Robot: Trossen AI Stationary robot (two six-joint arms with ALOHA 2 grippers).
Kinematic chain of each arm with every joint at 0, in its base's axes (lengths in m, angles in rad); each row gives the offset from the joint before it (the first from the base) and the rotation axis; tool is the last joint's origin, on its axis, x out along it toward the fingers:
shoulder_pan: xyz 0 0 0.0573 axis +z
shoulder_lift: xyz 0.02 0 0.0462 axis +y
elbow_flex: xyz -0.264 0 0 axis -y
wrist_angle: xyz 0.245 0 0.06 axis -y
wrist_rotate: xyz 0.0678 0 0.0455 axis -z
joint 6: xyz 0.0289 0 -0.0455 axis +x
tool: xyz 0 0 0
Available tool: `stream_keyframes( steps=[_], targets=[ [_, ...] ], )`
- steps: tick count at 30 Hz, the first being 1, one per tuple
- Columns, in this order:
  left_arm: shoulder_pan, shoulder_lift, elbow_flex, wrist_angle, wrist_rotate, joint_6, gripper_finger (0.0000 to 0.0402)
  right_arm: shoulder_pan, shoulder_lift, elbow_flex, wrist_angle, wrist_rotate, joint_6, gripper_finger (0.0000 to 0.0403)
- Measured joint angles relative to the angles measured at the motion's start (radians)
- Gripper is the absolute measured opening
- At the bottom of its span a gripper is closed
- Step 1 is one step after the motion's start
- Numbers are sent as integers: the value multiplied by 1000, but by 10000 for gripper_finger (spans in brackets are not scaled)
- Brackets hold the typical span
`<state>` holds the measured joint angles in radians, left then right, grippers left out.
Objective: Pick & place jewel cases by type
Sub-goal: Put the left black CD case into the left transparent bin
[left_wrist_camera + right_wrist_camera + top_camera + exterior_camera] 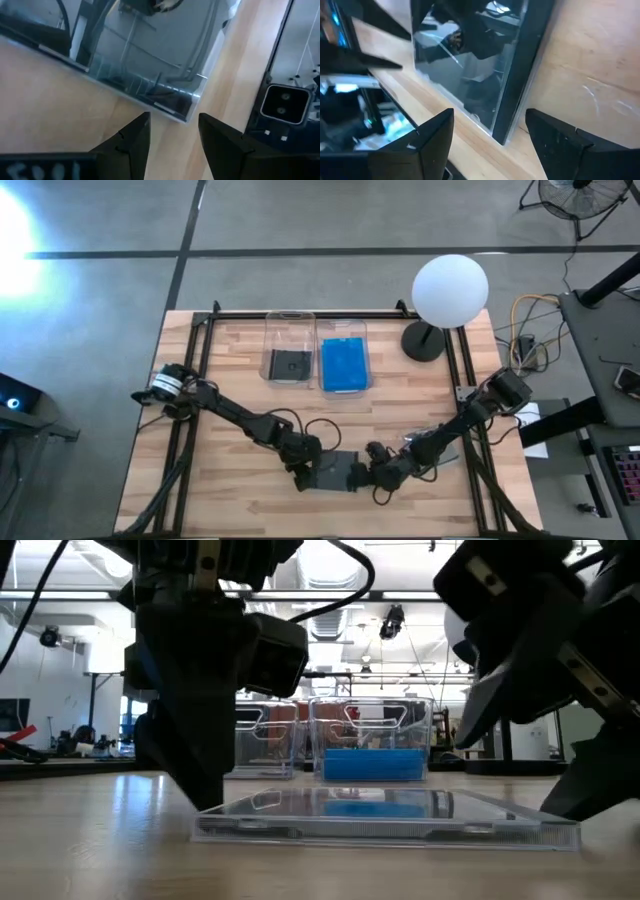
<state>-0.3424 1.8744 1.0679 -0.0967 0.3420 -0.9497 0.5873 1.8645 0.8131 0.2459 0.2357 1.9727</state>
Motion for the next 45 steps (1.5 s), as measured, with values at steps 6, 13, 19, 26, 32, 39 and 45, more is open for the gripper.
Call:
stream_keyframes(
  steps=[6, 13, 19, 26, 32, 39, 45],
  targets=[
    [-1, 0, -8, -1, -3, 0, 149, -6, 43, 28, 1, 13, 90, 249],
    [-4, 0, -12, -9, 9, 10, 149, -24, 73, 102, -25, 21, -50, 249],
    [-9, -3, -12, -40, 10, 41, 149, -28, 5, 108, -52, 95, -207, 249],
    [-13, -3, -16, -64, 16, 63, 149, -26, -55, 113, -21, 99, -360, 249],
    [-15, -5, -26, -64, 16, 62, 149, -26, -59, 142, 5, 101, -459, 247],
    [-16, -5, -30, -63, 11, 63, 149, -27, -60, 177, -96, 102, -645, 246],
    [-16, -5, -38, -55, 15, 66, 149, -37, -58, 215, -221, 123, -817, 246]
  ],
)
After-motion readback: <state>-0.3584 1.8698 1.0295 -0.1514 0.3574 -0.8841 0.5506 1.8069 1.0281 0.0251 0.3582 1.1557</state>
